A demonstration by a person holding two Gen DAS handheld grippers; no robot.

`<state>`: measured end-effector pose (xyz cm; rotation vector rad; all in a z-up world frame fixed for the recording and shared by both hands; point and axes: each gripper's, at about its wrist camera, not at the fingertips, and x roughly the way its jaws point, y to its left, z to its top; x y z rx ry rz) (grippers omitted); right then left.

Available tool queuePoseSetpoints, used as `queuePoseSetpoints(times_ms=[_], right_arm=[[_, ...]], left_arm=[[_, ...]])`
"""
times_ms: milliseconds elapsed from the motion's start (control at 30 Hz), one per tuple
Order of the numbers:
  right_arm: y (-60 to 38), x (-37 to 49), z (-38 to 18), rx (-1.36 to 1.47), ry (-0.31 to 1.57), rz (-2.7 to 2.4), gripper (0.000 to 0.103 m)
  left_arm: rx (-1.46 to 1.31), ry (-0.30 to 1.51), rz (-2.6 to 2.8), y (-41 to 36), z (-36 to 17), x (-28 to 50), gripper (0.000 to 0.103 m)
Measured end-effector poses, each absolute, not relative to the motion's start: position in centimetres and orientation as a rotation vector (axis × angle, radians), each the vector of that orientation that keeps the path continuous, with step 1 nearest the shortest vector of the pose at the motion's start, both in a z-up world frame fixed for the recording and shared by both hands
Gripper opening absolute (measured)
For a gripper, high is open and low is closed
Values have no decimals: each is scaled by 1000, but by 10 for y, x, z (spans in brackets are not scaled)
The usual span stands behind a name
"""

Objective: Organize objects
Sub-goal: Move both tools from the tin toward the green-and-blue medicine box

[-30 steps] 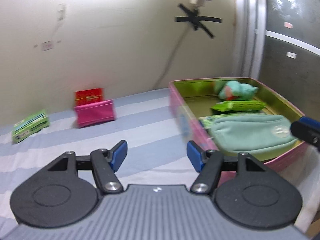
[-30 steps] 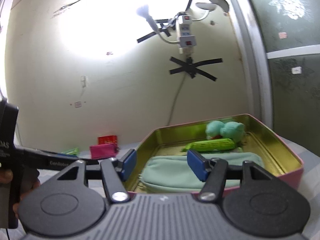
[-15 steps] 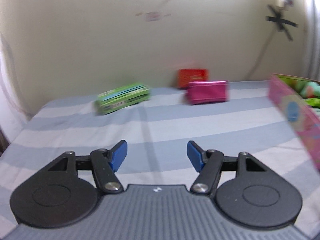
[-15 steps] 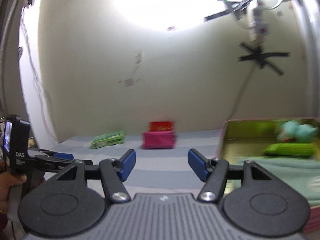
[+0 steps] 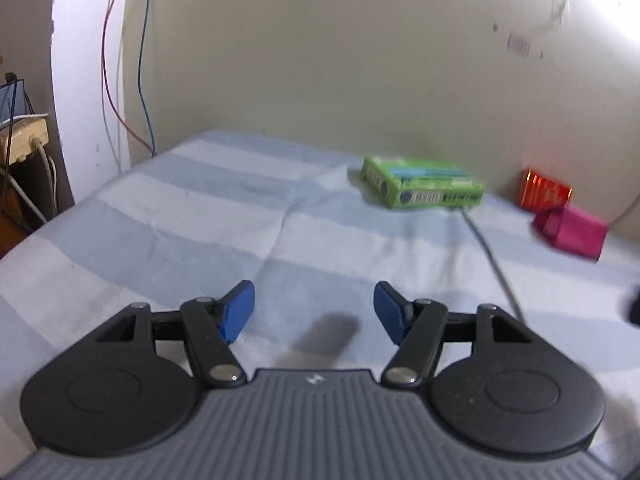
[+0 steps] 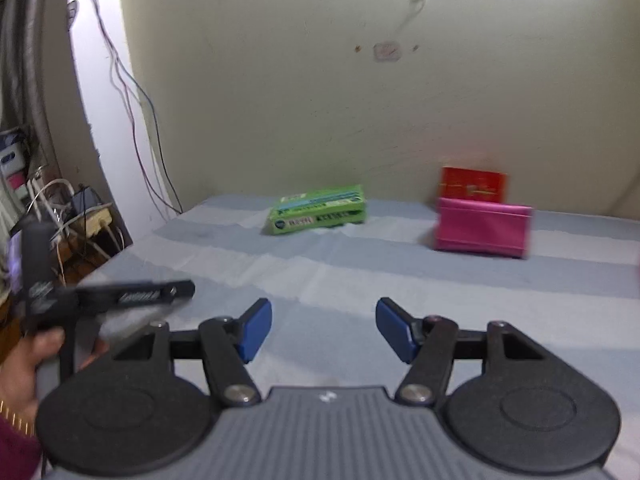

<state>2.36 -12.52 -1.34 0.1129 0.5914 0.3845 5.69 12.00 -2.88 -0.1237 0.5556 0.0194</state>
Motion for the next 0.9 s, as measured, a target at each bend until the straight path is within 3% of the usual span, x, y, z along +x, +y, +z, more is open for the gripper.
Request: queuePoseSetpoints(times_ms=[100,433,567,633,667,700,767,900], right_arm=[[-111,73,-14,172,604,379,69],[-90,259,-38,391,730,311,72],[-73,296,-48,362,758,305,91],[-67,310,-60,389,821,352,85],[-62,309,-62,358,815,357,72],[-55,305,-61,304,808,382,71],[-52,291,-63,344,823,502,52],[-51,232,-63,324,844,660,40]], left_arm=[[-132,564,-2,119,-28,56,68],[-289,598,-11,145,-29,62,69],[-337,603,-6,151,-30,61,71],[-338,601,0,151,-31,61,71],[-335,603,5,151,-31,63,71],[-334,607,11,152,-32,64,71],[-339,604,19,153,-32,65,71],[-367,578,67,161,-31,63,71]])
